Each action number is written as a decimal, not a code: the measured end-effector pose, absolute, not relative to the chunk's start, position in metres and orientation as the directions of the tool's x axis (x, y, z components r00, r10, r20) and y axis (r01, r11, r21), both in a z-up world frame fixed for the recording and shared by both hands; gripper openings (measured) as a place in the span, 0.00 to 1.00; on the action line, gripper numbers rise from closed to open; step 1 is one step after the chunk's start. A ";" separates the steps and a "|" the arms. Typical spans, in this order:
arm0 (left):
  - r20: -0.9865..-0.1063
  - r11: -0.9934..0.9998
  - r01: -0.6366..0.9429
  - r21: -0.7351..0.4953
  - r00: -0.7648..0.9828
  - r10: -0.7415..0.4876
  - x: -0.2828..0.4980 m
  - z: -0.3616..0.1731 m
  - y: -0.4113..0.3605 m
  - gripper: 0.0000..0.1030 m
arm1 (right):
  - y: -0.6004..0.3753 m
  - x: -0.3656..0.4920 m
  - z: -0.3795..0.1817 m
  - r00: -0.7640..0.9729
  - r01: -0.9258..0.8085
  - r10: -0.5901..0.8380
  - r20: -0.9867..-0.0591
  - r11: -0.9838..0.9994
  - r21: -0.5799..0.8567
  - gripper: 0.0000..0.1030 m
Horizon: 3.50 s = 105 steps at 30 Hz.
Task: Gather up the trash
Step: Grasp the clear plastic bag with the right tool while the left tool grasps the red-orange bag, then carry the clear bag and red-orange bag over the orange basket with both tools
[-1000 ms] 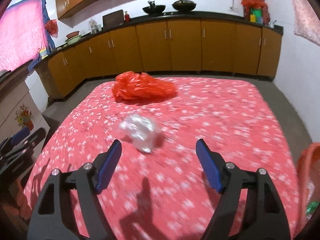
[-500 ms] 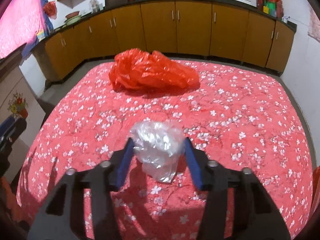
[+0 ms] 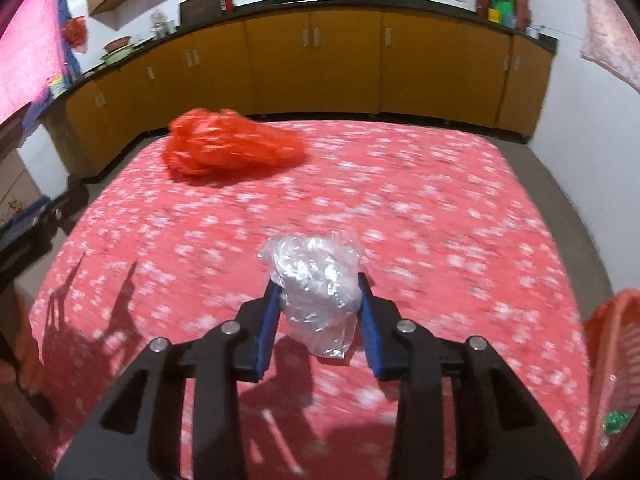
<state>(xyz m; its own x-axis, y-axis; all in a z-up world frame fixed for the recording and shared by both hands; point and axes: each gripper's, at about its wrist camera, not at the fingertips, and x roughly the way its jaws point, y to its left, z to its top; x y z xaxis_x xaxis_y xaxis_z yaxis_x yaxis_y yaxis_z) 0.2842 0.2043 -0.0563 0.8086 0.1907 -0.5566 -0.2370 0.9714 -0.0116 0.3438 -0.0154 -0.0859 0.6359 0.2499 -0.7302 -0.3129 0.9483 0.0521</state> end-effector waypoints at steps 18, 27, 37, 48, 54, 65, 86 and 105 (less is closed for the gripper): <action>-0.660 0.988 -0.153 -0.011 0.744 0.108 0.426 -0.067 0.165 0.98 | -0.076 0.337 -0.089 0.628 -0.244 0.282 -0.725 0.956 0.161 0.36; -0.679 0.998 -0.062 0.023 0.732 0.062 0.428 -0.077 0.153 0.54 | -0.077 0.336 -0.088 0.628 -0.252 0.292 -0.721 0.953 0.167 0.36; -0.659 0.996 -0.045 0.075 0.748 0.083 0.396 -0.074 0.141 0.27 | -0.080 0.323 -0.082 0.649 -0.231 0.260 -0.715 0.963 0.141 0.36; -0.621 0.994 -0.064 0.091 0.776 0.107 0.312 -0.049 0.128 0.26 | -0.100 0.281 -0.056 0.693 -0.196 0.211 -0.689 0.975 0.102 0.35; -0.600 0.993 -0.079 0.085 0.792 0.114 0.260 -0.031 0.111 0.26 | -0.118 0.247 -0.038 0.718 -0.165 0.188 -0.670 0.981 0.099 0.35; -0.581 0.996 -0.063 0.061 0.809 0.087 0.197 -0.007 0.071 0.26 | -0.155 0.187 -0.013 0.758 -0.113 0.159 -0.632 0.987 0.113 0.35; -0.558 0.996 0.060 0.060 0.830 -0.016 0.162 0.004 -0.011 0.26 | -0.229 0.146 0.006 0.803 -0.013 0.070 -0.592 0.995 0.099 0.35; -0.560 0.988 0.138 0.063 0.824 -0.080 0.167 0.003 -0.076 0.26 | -0.281 0.150 0.010 0.813 0.071 -0.010 -0.582 0.994 0.082 0.35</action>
